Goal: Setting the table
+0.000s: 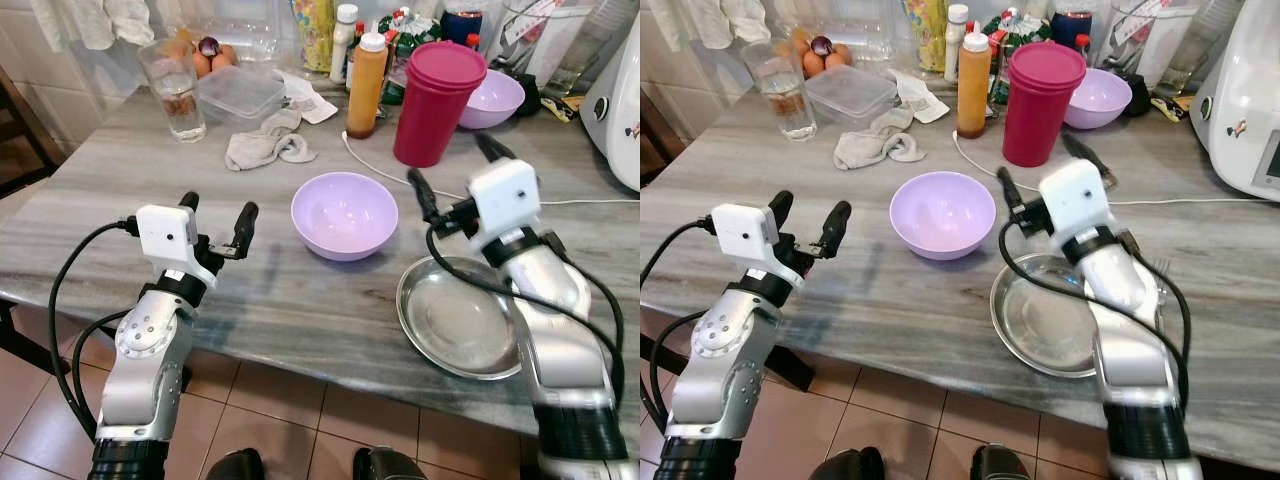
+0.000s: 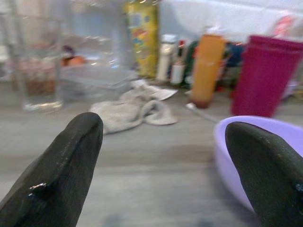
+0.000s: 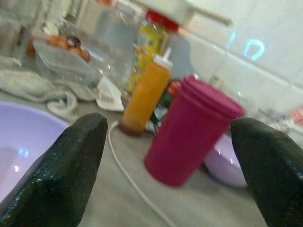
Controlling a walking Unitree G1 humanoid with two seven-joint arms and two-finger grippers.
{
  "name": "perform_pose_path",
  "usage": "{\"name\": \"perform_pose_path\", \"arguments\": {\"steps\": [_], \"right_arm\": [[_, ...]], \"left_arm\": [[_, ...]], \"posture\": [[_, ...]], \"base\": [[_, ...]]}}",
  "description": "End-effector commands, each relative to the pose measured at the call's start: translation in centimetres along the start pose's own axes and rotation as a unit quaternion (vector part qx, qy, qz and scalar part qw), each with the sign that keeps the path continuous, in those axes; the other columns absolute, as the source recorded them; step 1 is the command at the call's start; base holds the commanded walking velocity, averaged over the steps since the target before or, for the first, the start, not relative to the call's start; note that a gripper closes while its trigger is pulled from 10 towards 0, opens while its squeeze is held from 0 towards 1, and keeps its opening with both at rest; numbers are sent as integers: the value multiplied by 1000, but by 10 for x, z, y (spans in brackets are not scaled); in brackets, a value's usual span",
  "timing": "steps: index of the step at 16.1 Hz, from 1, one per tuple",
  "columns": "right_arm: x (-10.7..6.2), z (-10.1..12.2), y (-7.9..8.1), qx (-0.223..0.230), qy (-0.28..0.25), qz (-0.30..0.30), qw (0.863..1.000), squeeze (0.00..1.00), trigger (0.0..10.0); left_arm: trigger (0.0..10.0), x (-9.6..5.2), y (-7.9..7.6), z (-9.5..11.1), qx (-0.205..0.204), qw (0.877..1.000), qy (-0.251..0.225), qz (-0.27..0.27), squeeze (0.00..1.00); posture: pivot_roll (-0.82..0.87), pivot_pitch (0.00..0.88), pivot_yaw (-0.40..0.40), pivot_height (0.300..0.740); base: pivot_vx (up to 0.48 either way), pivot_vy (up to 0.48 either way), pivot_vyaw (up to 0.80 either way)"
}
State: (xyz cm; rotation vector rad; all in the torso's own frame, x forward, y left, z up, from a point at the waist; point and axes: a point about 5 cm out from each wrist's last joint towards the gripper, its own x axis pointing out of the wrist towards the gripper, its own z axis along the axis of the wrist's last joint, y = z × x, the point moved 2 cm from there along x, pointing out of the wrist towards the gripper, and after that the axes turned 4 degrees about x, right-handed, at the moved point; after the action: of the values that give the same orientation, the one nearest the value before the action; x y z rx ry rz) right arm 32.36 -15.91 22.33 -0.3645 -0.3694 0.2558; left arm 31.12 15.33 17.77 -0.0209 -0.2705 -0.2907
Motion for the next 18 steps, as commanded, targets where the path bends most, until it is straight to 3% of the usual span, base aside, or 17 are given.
{"name": "perform_pose_path", "arguments": {"steps": [1,5,7,8,9,13,16,18], "right_arm": [[-6,1,-4,-4,8,-24,1000,1000,10000],[-22,-5,1,19,38,-53,998,1000,10000],[-26,-7,4,34,44,-61,997,388,10000],[-26,-8,6,42,48,-61,996,247,10000],[-27,-9,8,44,52,-60,996,24,10000],[-27,-9,12,59,60,-55,995,0,10000],[-21,-5,14,70,50,-52,995,0,10000],[-20,-3,15,72,46,-52,995,0,10000]], "left_arm": [[10000,-4,-6,0,-11,999,4,-30,0],[10000,-13,-4,-11,26,999,42,-22,0],[10000,-15,-1,-15,28,998,47,-4,0],[10000,-16,-2,-17,31,998,53,7,0],[10000,-17,-3,-19,28,998,57,11,0],[10000,-18,-7,-20,28,998,57,11,0],[10000,-11,-3,-16,37,997,55,38,0],[10000,-9,-2,-16,46,997,54,43,0]], "posture": [[-231,135,14,740],[-235,134,19,740],[-234,132,20,740],[-234,129,20,740],[-233,128,18,740],[-231,126,13,740],[-227,126,13,740],[-227,128,15,740]], "base": [[0,0,0],[0,0,0],[0,0,0],[0,0,0],[0,0,-406],[0,0,-783],[0,0,-788],[0,0,0]]}}
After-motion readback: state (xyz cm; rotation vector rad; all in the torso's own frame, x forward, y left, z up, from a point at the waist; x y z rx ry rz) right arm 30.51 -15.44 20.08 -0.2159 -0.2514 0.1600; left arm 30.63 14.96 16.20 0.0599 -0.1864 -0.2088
